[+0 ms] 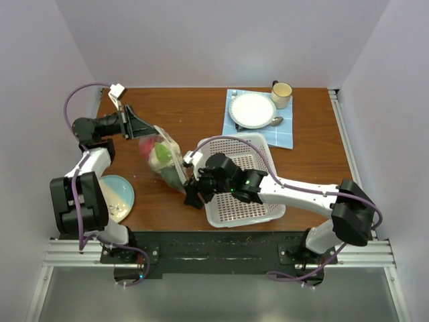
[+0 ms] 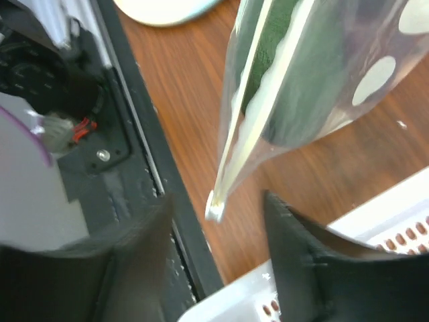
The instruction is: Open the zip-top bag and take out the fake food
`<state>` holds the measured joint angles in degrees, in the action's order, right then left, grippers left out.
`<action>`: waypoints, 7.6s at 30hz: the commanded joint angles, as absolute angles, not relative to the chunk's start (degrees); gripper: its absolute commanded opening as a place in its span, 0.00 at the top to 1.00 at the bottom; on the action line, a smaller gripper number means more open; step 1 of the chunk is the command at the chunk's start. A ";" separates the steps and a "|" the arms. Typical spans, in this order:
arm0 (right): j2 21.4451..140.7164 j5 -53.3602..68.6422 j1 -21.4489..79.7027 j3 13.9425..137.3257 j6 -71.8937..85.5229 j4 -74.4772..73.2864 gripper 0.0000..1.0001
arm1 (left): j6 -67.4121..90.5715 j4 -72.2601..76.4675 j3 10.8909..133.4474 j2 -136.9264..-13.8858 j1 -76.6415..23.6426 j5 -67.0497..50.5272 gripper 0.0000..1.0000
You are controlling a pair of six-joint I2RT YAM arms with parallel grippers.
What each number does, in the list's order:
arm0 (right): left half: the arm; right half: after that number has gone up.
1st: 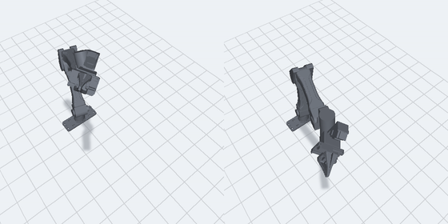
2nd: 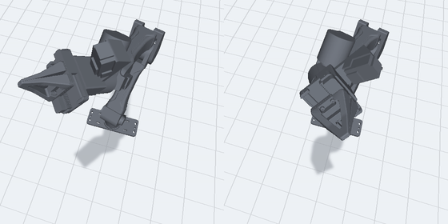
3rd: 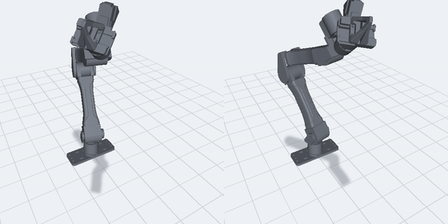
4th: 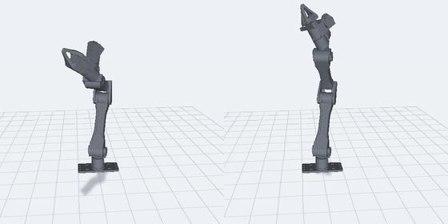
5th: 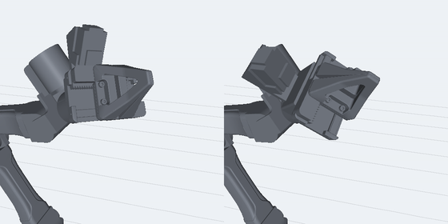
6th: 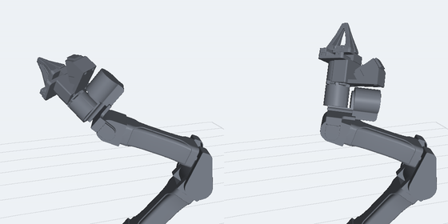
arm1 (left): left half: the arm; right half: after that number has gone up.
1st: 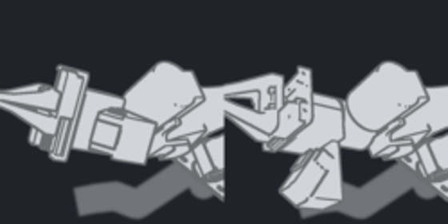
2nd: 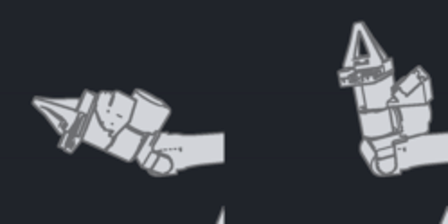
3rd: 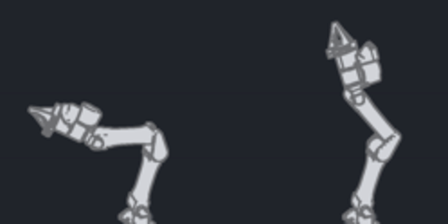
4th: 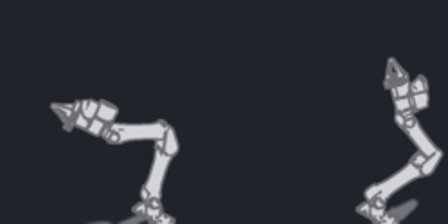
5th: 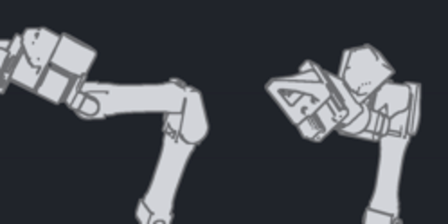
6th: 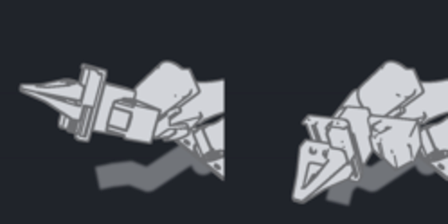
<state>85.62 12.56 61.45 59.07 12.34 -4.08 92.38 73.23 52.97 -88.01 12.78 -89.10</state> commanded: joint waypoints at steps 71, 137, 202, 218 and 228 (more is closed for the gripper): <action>79.27 8.00 56.16 60.03 11.87 -0.97 0.33 | 89.74 108.19 43.95 -82.00 11.51 -97.73 1.00; 106.00 -7.65 57.83 100.02 19.42 -13.71 1.00 | 76.47 107.93 30.15 -65.74 36.73 -97.91 0.00; 91.32 -6.77 61.17 79.01 19.34 -7.65 1.00 | -24.69 -46.23 57.93 -61.79 9.76 -40.52 0.00; 92.28 -9.40 61.17 78.57 17.50 -8.44 1.00 | -20.57 -45.35 75.39 -63.81 9.93 -38.84 1.00; 88.69 -14.06 61.43 74.81 15.82 -5.29 0.39 | -19.59 -45.88 70.59 -64.16 9.67 -45.35 1.00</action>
<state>93.34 -10.20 61.08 77.62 16.97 -9.50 -20.05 -47.20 73.84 -64.45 9.74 -41.32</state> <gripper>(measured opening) 0.486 0.020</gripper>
